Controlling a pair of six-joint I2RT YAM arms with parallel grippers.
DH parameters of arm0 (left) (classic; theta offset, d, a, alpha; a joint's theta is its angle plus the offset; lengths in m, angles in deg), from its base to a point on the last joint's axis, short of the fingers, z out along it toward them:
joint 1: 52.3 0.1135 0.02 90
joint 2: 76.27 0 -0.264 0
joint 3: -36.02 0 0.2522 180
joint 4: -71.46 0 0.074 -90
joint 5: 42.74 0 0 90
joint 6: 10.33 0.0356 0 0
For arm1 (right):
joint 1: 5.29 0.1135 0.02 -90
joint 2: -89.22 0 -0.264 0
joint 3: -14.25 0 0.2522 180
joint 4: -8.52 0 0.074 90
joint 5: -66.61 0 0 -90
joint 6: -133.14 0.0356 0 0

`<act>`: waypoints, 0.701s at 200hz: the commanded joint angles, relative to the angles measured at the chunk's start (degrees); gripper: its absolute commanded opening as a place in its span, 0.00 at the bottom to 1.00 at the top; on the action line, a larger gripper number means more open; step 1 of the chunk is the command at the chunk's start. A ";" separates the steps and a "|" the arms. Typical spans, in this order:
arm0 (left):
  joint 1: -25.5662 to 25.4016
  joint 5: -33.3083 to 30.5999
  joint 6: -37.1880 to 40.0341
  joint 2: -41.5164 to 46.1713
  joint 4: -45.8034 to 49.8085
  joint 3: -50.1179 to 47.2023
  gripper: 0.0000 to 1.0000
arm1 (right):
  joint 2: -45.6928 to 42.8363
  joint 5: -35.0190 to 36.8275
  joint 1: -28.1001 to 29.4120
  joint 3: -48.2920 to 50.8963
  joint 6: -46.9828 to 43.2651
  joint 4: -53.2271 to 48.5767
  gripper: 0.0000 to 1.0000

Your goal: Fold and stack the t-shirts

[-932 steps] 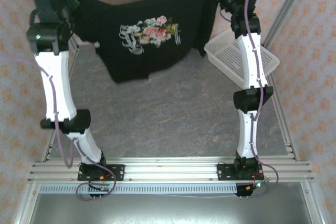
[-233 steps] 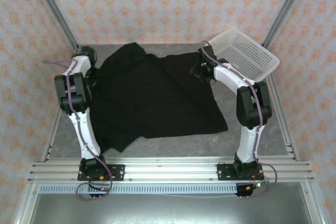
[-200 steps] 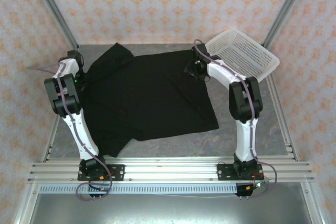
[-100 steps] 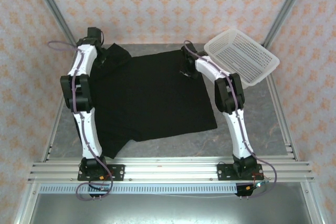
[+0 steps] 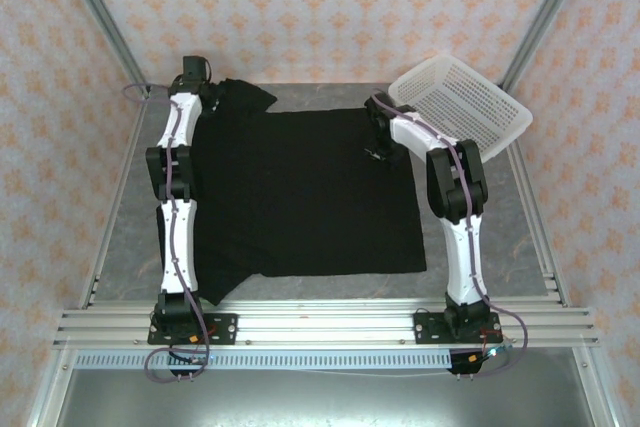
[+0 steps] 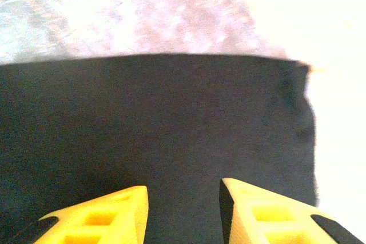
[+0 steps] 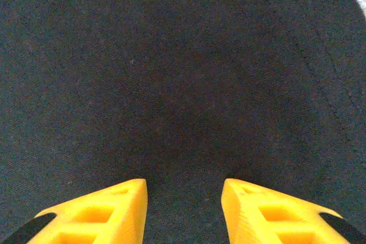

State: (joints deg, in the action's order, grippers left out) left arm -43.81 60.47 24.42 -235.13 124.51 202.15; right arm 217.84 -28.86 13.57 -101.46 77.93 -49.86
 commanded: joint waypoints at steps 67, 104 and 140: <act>3.21 -2.19 -7.62 -3.75 3.46 0.80 0.48 | -5.72 0.74 1.30 -1.65 -3.60 -2.63 0.50; 2.88 3.80 -5.34 -0.88 1.65 8.28 0.74 | -13.82 -2.14 1.72 7.64 -3.01 1.24 0.56; 0.38 -3.63 -0.41 19.15 20.97 -9.57 0.64 | -22.44 -5.35 2.88 20.09 -0.98 2.92 0.55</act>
State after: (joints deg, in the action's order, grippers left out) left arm -41.08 60.63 20.40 -232.90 131.26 204.49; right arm 200.29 -31.88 15.49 -87.48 75.46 -48.02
